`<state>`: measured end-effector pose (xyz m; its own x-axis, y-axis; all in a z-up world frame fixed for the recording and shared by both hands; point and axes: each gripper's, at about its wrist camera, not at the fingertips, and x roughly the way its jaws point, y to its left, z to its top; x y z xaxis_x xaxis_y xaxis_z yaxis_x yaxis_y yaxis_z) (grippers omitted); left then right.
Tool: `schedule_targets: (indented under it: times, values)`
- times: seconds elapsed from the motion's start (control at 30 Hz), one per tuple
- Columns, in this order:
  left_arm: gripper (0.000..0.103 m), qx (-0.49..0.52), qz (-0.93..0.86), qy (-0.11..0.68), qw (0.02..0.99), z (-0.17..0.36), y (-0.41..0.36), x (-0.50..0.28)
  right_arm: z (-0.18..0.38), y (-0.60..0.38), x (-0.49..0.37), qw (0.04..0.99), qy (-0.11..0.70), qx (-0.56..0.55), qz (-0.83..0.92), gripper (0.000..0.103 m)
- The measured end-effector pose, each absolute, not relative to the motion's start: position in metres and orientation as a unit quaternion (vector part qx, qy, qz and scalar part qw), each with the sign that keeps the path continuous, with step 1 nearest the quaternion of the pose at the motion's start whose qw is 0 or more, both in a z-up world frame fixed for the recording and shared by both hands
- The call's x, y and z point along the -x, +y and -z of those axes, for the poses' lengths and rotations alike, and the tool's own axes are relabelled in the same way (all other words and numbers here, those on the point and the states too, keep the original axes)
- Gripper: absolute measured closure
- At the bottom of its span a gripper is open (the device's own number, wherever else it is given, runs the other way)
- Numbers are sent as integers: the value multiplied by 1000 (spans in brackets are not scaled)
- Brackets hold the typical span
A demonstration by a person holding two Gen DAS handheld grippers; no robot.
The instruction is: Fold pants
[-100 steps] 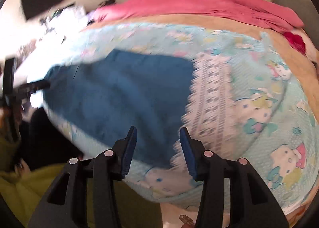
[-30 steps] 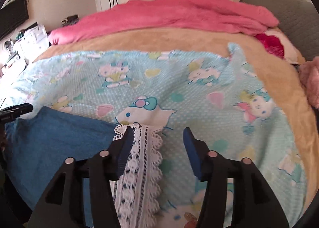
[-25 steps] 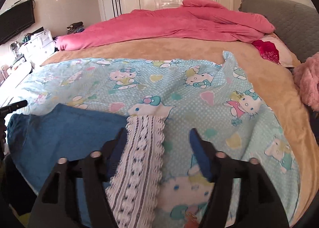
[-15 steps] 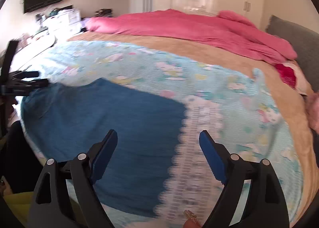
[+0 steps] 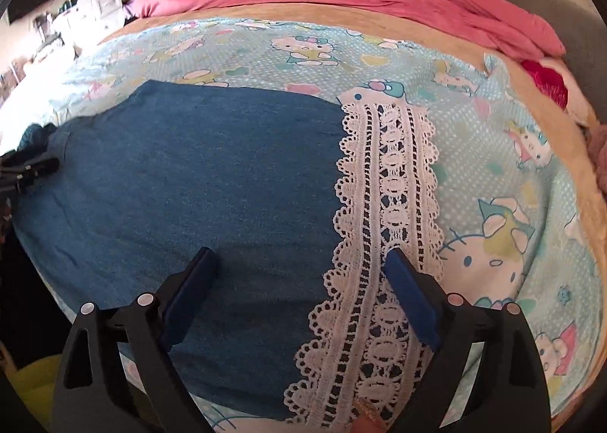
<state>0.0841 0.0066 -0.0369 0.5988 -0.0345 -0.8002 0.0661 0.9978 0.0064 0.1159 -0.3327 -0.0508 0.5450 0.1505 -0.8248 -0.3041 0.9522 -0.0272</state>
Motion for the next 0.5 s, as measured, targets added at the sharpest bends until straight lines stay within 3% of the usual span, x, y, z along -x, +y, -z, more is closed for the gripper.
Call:
schedule_targets:
  times: [0.5]
  values:
    - [10,13,95,387,917,-23,-47,-40,-22,-373,-62,921,355,37,-156,12]
